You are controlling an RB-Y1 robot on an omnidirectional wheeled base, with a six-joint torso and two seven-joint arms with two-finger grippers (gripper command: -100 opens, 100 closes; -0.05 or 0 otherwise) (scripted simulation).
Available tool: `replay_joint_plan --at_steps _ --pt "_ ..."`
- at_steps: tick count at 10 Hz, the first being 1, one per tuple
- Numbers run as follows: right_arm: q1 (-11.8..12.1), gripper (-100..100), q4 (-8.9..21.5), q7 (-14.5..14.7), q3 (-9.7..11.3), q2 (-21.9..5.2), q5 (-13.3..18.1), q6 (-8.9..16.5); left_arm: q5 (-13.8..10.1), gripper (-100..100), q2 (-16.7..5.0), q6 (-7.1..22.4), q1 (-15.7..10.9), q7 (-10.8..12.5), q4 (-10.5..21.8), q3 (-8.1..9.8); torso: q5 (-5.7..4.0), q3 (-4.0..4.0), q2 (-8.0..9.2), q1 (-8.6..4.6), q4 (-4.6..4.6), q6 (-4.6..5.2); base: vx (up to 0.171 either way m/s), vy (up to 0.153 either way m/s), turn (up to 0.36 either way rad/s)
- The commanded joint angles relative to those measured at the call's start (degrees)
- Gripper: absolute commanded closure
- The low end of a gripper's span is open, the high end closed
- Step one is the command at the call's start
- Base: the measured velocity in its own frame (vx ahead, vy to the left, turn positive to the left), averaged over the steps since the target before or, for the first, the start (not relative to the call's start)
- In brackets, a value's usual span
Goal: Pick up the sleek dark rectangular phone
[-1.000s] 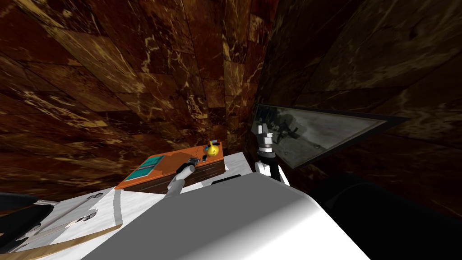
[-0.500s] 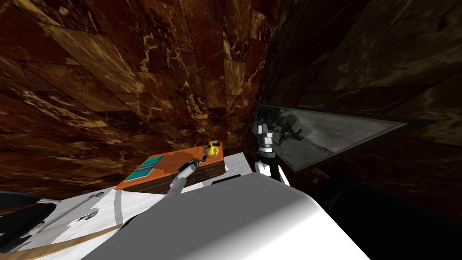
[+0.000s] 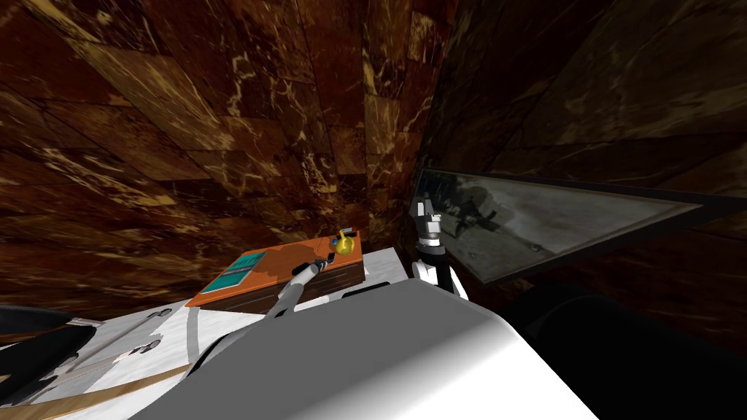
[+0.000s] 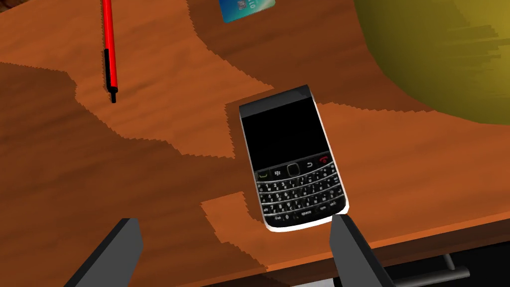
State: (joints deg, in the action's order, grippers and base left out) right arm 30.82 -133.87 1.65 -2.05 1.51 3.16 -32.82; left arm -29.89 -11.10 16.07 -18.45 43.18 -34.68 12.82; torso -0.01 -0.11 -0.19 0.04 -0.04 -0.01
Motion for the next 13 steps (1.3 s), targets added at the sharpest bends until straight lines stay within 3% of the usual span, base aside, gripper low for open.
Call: replay_joint_plan --at_steps 1,7,9,10,11,12,13 --pt "0.0 0 0.0 0.0 0.0 0.0 0.0 0.0 -0.1 -100 0.2 2.9 -1.7 1.5 2.9 0.29 0.0 0.0 0.0 0.0 0.0 0.0 0.075 0.001 0.044" --pt "0.0 0 0.0 0.0 0.0 0.0 0.0 0.0 -1.7 -100 -0.1 8.9 -5.8 3.7 11.2 -0.17 0.01 -0.02 -0.02 0.03 -0.01 0.0 0.054 0.006 0.024" --pt "0.0 0 0.0 0.0 0.0 0.0 0.0 0.0 -1.7 -100 -0.1 8.9 -5.8 3.7 11.2 -0.17 0.0 0.03 0.07 0.03 0.01 0.0 0.019 0.005 0.004" --pt "0.0 0 0.0 0.0 0.0 0.0 0.0 0.0 -2.1 -100 -0.2 10.1 -6.6 4.1 12.8 -0.33 0.0 0.07 0.14 0.01 0.02 0.0 0.022 0.006 0.025" --pt "0.0 0 0.0 0.0 0.0 0.0 0.0 0.0 -2.3 -100 -0.2 9.1 -6.5 3.4 12.7 -0.19 0.0 0.07 0.12 0.02 0.02 0.0 0.014 0.003 0.005" --pt "0.0 0 0.0 0.0 0.0 0.0 0.0 0.0 -2.4 0 -0.2 9.2 -6.6 3.4 12.9 -0.19 0.0 0.08 0.15 0.01 0.02 0.0 0.0 0.0 0.0" --pt "0.0 0 0.0 0.0 0.0 0.0 0.0 0.0 -3.0 -100 -0.4 7.8 -6.0 3.4 13.7 0.61 0.0 0.1 0.19 0.0 0.03 0.0 0.003 0.014 -0.209"
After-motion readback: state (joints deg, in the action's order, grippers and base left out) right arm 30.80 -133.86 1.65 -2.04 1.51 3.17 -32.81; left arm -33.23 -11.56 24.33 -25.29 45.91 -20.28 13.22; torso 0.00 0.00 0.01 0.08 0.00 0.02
